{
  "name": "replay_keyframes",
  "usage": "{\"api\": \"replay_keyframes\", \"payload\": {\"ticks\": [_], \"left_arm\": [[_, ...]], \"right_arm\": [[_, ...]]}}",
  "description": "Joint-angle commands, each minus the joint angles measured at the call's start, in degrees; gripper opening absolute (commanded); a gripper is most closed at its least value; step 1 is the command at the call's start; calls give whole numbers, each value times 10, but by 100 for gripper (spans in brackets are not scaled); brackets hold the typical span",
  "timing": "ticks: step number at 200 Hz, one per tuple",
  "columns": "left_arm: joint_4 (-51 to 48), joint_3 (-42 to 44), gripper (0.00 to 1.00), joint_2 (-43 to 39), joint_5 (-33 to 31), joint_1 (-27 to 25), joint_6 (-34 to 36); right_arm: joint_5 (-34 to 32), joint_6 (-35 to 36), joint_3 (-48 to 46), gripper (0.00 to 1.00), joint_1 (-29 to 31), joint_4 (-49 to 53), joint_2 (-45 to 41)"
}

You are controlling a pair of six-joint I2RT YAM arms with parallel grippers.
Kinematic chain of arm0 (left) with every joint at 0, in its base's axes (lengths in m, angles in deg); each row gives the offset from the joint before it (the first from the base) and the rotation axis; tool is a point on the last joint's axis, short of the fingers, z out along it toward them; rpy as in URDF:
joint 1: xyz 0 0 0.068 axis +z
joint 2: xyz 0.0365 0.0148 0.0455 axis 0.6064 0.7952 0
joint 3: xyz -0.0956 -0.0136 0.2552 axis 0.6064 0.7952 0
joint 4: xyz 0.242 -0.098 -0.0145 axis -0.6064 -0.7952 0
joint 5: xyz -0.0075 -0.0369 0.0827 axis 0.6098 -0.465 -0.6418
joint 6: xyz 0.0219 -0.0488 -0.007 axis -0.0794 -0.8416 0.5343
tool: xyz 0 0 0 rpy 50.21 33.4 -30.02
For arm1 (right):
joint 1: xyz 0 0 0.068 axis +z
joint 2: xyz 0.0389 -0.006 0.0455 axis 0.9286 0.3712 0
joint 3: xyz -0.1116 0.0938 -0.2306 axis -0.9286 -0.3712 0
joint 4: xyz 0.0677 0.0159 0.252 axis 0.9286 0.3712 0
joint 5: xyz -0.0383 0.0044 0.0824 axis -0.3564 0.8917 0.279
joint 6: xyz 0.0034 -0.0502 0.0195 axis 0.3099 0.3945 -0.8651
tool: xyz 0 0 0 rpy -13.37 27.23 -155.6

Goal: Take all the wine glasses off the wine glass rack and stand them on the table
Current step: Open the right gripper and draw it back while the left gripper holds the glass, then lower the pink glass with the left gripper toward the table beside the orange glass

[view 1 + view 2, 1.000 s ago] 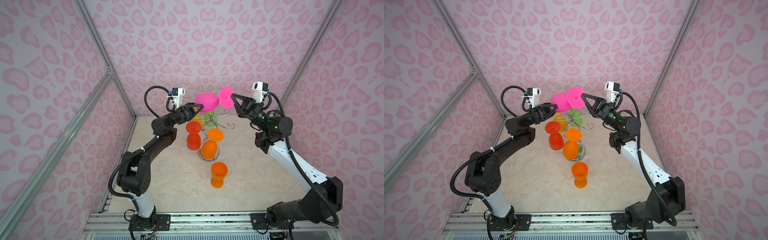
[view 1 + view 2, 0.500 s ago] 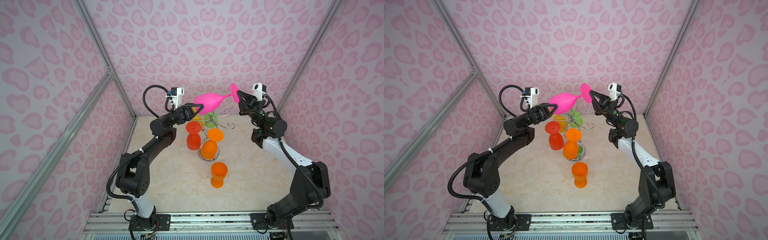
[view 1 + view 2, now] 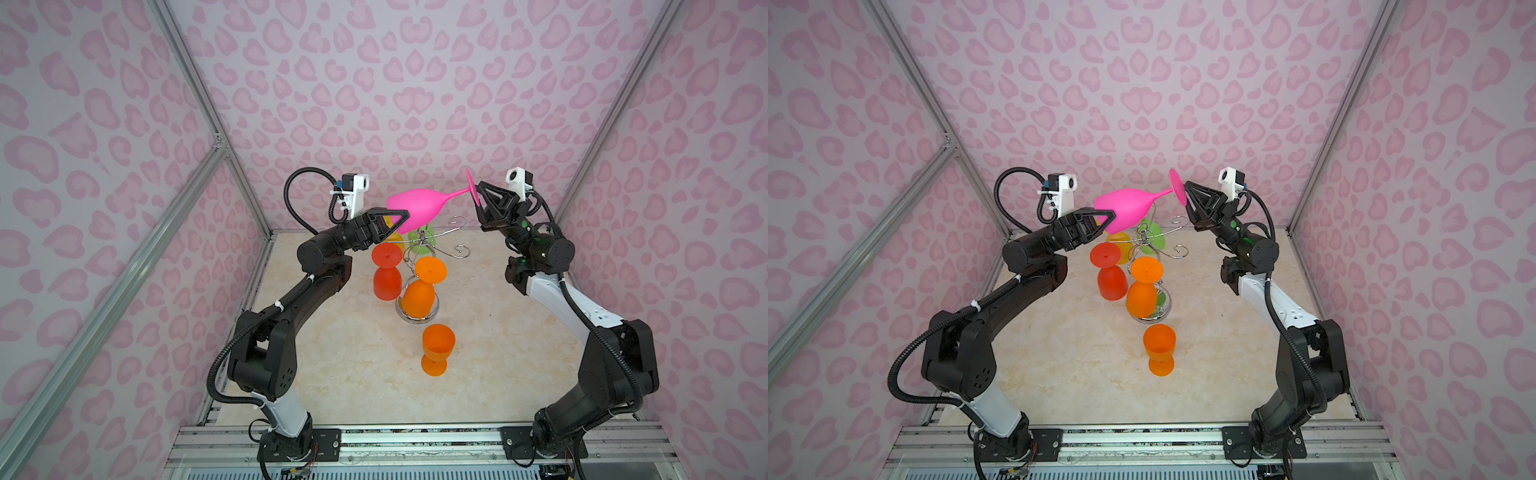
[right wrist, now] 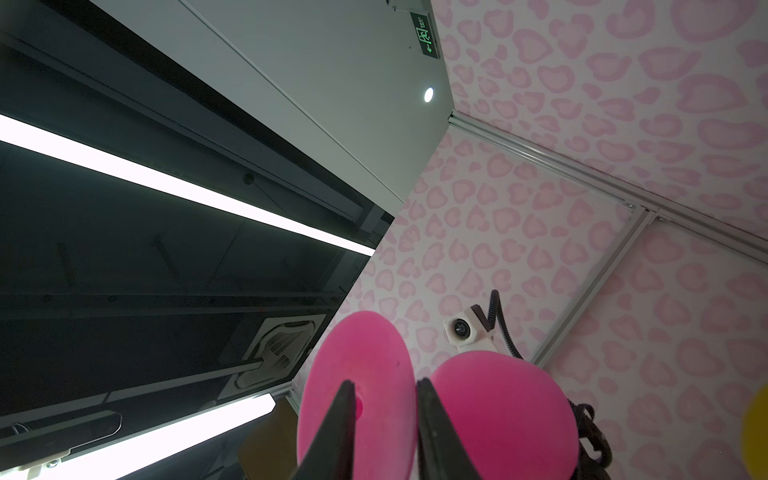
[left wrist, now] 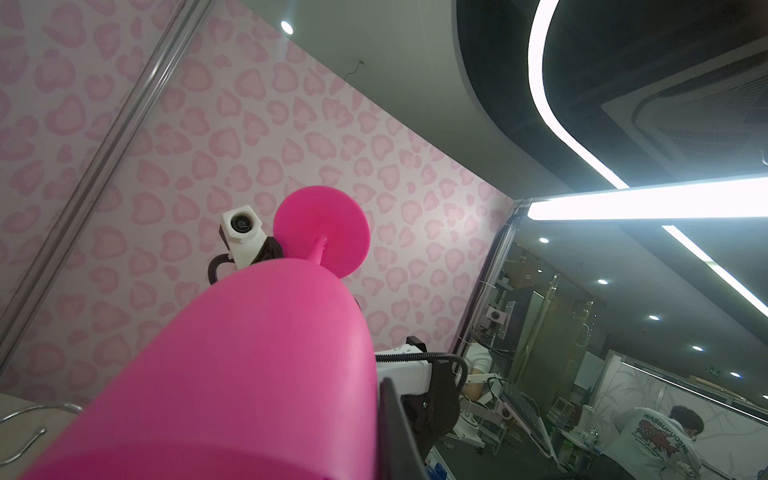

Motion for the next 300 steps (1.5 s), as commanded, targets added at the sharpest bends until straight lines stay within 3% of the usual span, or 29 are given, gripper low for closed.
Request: {"api": "replay_keyframes", "payload": {"ticks": [1, 21, 52, 93, 121, 137, 158, 182, 207, 250, 300], "left_arm": [[3, 1, 1, -17, 19, 1, 12], [-28, 1, 1, -33, 40, -1, 43], [-118, 1, 1, -67, 82, -9, 121], [-349, 1, 1, -142, 127, -29, 310], [-611, -8, 1, -203, 122, -35, 503], [-783, -27, 1, -235, 103, -38, 628], [-1008, -64, 1, -268, 57, -49, 773], [-1222, -106, 1, -300, -55, -81, 899], [-1334, -117, 1, -332, -135, -112, 939], [-1427, -100, 1, -382, -194, -139, 948], [-1519, -85, 1, -382, -272, -175, 962]], "right_arm": [[-2, 25, -1, 38, -10, -43, -12], [11, 59, -9, 46, -25, -4, -31], [36, 142, -34, 50, -51, 102, -77], [48, 347, -62, 52, -89, 391, -164], [9, 523, -42, 53, -102, 633, -221], [-20, 589, -29, 54, -109, 723, -242], [-35, 617, -35, 54, -123, 765, -258], [-31, 609, -57, 54, -143, 763, -266], [-27, 606, -72, 54, -156, 761, -270], [-26, 608, -82, 54, -162, 762, -266], [-16, 607, -74, 54, -162, 774, -251]]}}
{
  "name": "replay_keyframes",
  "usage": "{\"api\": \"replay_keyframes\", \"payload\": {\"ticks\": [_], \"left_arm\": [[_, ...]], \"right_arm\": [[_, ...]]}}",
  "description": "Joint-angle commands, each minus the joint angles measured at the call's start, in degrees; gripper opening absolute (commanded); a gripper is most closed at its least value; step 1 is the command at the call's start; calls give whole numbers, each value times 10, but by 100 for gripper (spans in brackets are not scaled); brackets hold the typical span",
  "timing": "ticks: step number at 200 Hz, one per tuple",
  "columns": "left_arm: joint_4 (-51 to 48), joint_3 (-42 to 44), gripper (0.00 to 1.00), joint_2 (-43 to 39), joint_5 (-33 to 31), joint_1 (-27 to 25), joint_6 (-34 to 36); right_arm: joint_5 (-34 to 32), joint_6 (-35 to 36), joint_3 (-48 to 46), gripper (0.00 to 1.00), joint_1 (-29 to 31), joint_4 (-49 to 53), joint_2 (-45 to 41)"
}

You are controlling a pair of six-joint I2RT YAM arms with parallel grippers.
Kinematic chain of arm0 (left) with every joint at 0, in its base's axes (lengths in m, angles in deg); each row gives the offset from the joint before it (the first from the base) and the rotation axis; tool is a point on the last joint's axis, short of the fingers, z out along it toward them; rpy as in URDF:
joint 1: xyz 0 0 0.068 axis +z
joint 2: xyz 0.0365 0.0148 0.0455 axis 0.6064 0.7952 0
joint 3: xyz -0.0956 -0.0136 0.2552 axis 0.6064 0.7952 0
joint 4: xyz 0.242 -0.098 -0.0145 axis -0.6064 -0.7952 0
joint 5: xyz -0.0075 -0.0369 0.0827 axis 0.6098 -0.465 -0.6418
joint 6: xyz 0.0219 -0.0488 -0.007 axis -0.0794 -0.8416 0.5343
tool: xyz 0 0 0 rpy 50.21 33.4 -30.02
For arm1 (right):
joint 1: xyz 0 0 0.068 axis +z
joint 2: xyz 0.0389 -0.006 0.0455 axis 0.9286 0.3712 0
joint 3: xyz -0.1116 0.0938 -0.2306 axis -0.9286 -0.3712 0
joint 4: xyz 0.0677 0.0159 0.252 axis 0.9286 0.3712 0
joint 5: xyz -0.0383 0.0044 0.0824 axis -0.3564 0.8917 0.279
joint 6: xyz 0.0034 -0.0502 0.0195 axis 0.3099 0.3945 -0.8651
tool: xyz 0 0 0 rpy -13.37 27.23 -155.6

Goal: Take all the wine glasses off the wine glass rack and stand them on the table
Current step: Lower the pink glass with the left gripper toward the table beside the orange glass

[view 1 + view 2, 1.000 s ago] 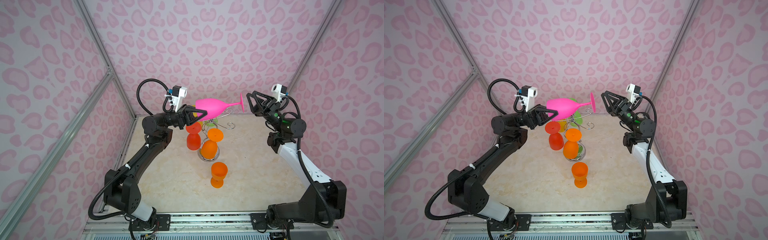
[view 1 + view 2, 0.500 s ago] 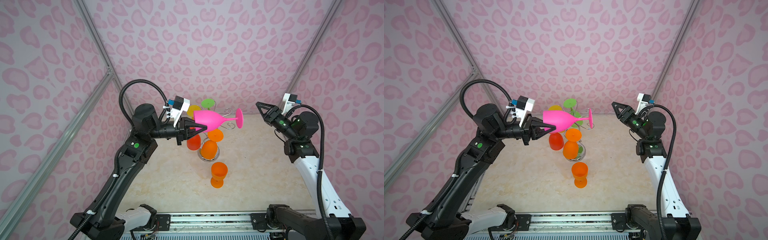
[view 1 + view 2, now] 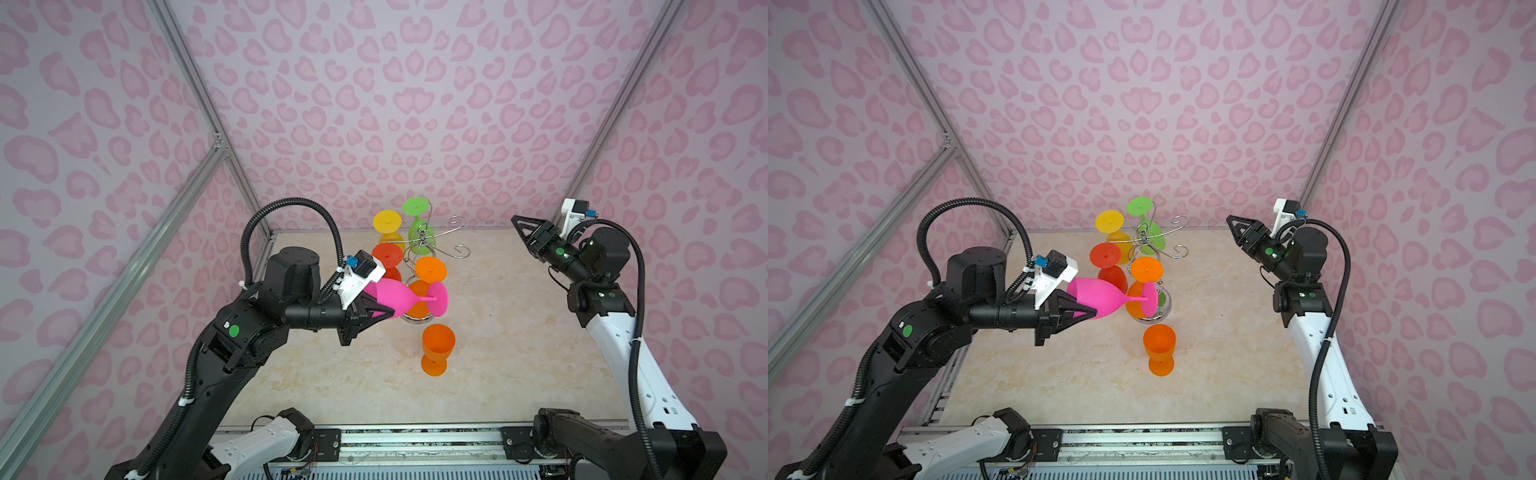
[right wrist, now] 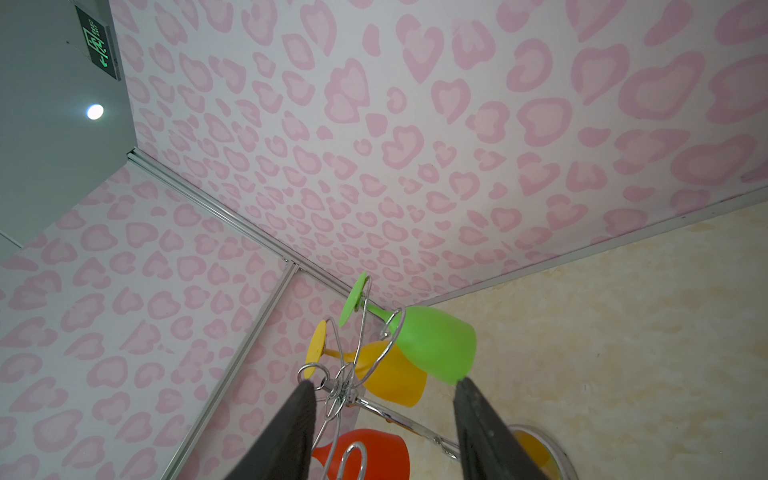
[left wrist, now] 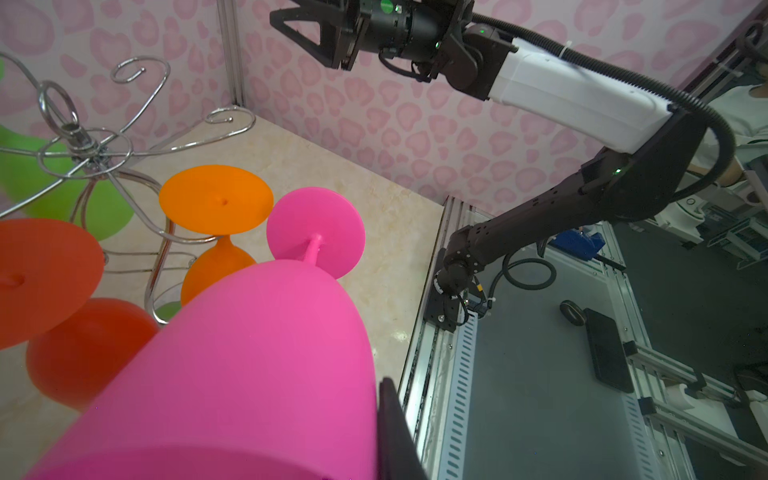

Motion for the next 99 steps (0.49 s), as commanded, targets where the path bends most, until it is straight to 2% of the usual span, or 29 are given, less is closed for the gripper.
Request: {"api": "replay_keyframes", "payload": {"ticks": [1, 38, 99], "left_arm": [[-60, 13, 1, 0, -49, -16, 16], [-95, 23, 1, -7, -94, -42, 14], [-146, 35, 1, 20, -220, -98, 2]], "right_arm": [[11, 7, 5, 54, 0, 10, 7], [4, 22, 4, 54, 0, 30, 4], [3, 23, -5, 54, 0, 29, 9]]}}
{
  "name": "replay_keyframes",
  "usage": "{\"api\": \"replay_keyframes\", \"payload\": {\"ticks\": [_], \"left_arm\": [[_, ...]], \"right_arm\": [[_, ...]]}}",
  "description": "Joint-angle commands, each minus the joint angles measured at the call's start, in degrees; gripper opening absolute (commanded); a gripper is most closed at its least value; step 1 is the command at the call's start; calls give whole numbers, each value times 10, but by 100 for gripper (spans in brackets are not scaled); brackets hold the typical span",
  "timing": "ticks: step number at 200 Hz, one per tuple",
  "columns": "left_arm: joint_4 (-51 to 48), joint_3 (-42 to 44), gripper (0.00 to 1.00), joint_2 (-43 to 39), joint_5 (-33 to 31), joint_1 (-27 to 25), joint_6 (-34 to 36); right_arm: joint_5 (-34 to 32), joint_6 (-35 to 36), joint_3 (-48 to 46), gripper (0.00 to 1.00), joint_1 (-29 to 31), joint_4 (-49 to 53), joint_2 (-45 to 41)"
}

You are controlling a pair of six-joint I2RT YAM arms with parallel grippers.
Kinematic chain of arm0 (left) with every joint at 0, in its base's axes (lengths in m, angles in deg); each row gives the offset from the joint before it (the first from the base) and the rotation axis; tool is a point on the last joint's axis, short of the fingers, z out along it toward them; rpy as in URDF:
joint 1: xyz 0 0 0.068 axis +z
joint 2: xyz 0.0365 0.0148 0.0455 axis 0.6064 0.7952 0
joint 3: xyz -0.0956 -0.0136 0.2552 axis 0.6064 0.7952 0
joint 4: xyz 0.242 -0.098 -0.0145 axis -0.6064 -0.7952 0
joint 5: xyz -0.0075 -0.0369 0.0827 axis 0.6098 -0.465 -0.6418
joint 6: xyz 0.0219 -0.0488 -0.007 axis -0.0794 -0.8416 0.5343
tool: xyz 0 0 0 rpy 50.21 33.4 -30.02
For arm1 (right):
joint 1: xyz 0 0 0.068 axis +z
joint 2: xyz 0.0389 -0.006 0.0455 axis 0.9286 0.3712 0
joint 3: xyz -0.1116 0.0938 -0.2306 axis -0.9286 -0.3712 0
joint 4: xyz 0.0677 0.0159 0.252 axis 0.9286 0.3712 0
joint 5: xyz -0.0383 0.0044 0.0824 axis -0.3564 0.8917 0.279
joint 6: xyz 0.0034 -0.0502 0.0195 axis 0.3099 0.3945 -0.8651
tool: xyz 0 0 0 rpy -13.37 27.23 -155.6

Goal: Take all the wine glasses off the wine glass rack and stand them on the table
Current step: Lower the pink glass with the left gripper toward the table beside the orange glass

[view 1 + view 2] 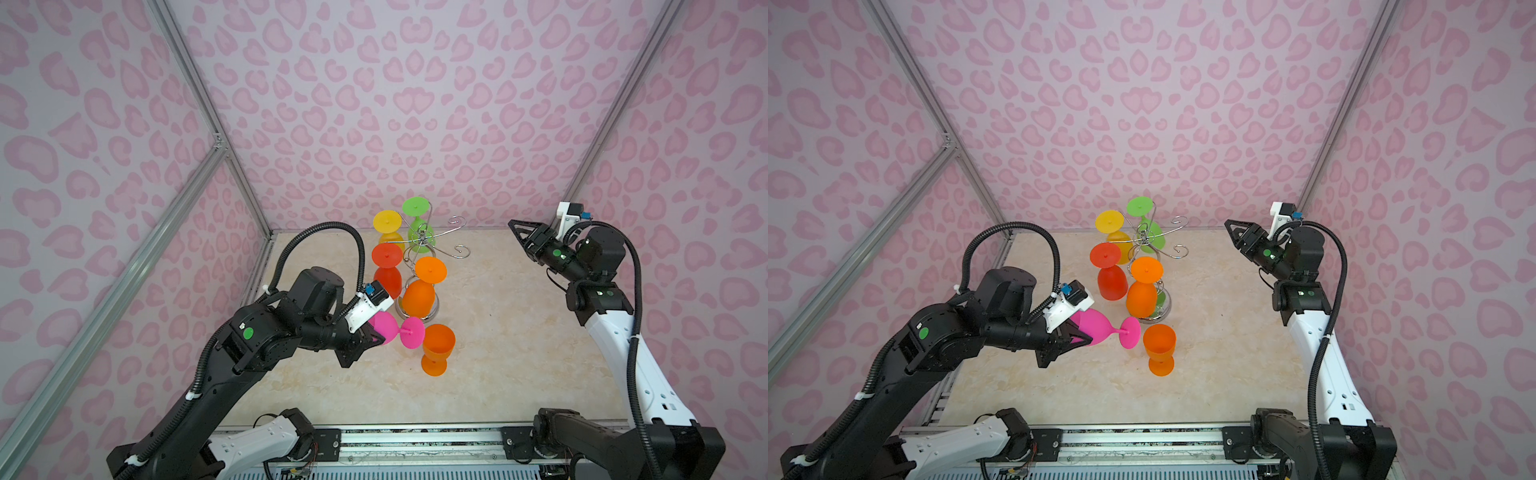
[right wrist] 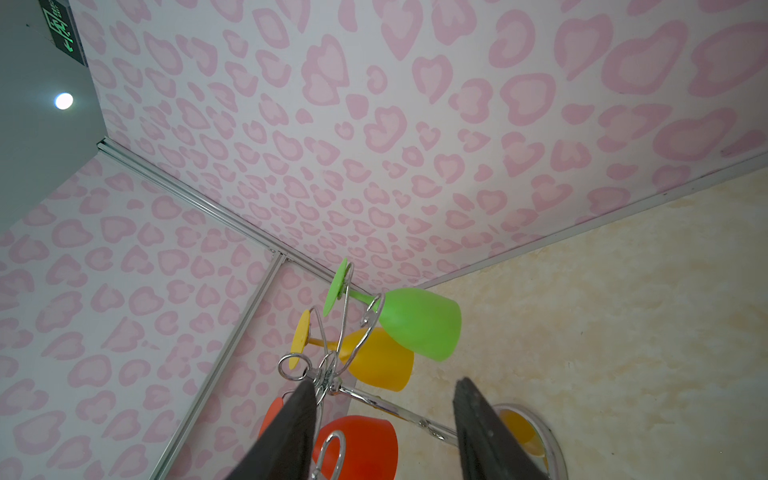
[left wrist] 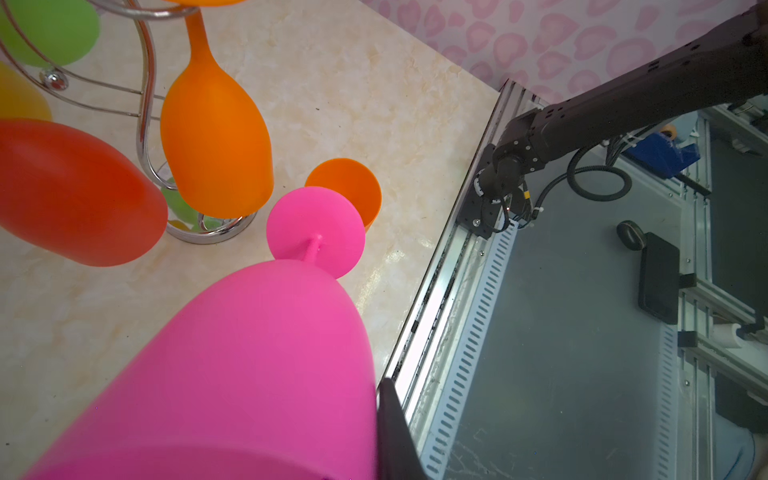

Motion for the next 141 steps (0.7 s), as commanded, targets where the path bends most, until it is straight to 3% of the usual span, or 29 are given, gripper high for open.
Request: {"api": "replay_keyframes", "payload": {"ticks": [1, 141], "left_arm": [[-23, 7, 1, 12, -72, -14, -3], [9, 61, 1, 163, -153, -89, -26]], "right_arm": [[1, 5, -5, 54, 0, -5, 3], [-1, 12, -17, 53, -1, -12, 12]]}}
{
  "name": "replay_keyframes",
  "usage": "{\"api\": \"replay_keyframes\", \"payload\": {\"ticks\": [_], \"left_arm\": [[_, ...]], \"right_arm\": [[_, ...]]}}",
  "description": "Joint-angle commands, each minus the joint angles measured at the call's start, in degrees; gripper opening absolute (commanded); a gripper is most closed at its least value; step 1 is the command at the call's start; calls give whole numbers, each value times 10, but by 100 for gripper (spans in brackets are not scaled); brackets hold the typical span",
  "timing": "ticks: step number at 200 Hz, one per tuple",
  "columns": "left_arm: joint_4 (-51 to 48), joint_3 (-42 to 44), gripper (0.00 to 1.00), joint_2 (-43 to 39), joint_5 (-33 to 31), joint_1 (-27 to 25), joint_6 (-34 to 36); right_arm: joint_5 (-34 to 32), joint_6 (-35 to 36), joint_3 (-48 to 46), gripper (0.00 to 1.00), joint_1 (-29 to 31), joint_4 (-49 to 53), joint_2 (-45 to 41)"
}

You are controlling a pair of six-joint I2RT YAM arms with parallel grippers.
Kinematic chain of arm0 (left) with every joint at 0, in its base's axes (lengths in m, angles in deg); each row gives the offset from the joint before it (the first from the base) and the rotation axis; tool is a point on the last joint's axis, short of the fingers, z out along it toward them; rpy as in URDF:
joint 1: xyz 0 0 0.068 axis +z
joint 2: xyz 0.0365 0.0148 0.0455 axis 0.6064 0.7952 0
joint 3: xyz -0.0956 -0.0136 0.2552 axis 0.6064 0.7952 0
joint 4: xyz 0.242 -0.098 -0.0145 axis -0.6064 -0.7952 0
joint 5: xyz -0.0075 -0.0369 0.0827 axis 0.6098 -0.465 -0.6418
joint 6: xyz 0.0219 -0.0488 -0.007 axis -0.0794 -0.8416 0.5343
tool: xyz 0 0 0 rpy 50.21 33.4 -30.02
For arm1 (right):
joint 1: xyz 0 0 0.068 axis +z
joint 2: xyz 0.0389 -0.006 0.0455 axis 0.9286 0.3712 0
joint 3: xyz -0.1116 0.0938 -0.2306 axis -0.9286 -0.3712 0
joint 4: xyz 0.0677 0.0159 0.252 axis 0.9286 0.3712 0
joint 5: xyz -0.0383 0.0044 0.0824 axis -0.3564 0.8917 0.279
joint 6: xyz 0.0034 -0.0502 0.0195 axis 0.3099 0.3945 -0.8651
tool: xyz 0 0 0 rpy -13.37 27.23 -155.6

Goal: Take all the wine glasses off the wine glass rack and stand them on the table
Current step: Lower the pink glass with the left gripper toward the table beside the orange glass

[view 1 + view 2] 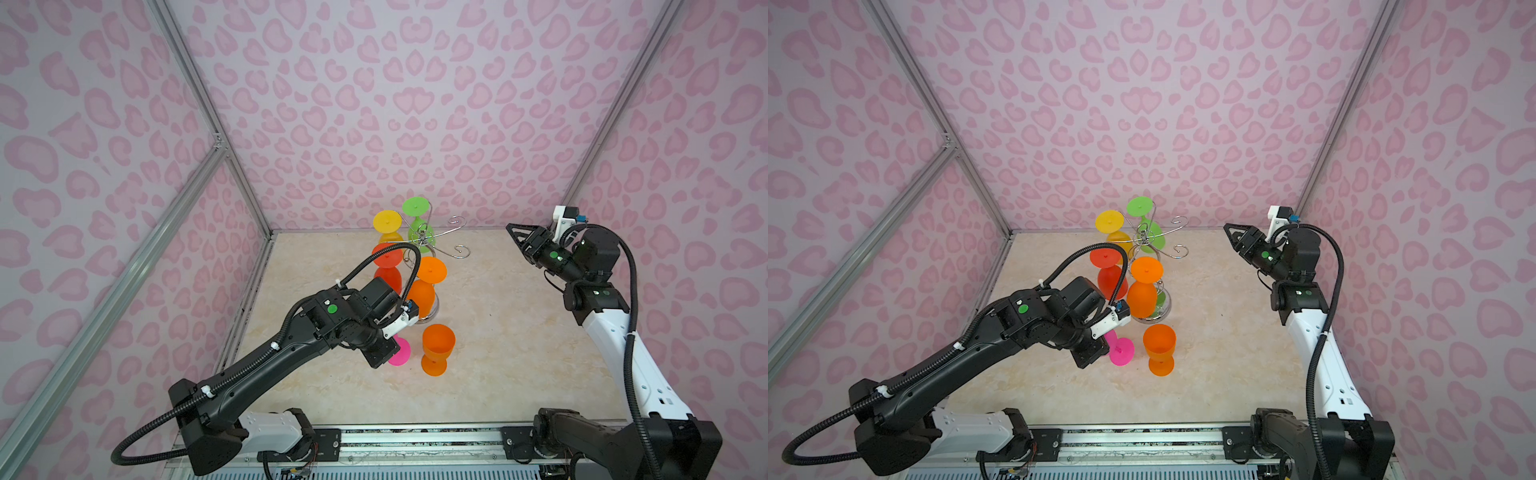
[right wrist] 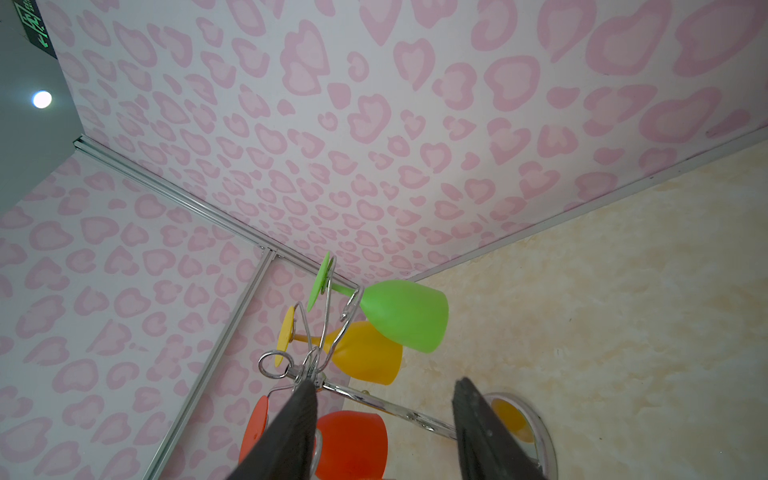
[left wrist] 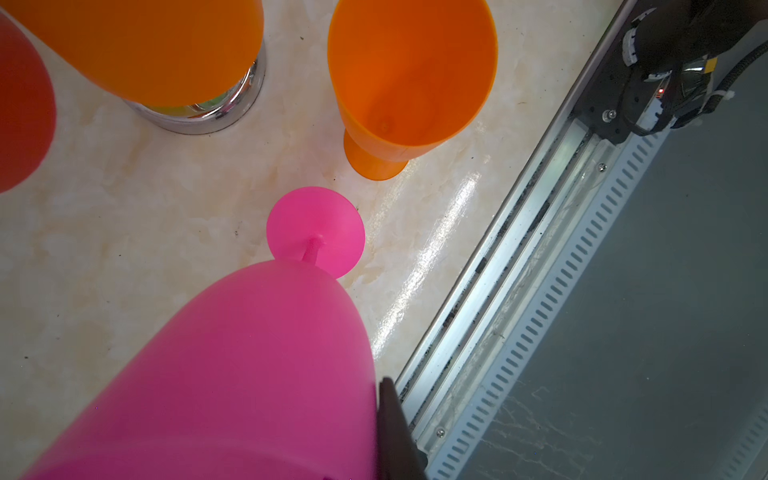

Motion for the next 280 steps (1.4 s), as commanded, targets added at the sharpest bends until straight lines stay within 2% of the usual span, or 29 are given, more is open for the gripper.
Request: {"api": "replay_keyframes", "payload": {"ticks": [1, 73, 212, 280], "left_arm": [[15, 7, 1, 18, -19, -10, -7], [31, 45, 1, 36, -23, -20, -12], [26, 55, 1, 69, -57, -29, -22], [28, 50, 9, 95, -73, -31, -29]], "right_arm": [[-1, 8, -4, 53, 0, -12, 4], [2, 8, -8, 53, -1, -15, 11], [7, 9, -14, 53, -3, -16, 19], [8, 8, -18, 53, -5, -16, 18]]}}
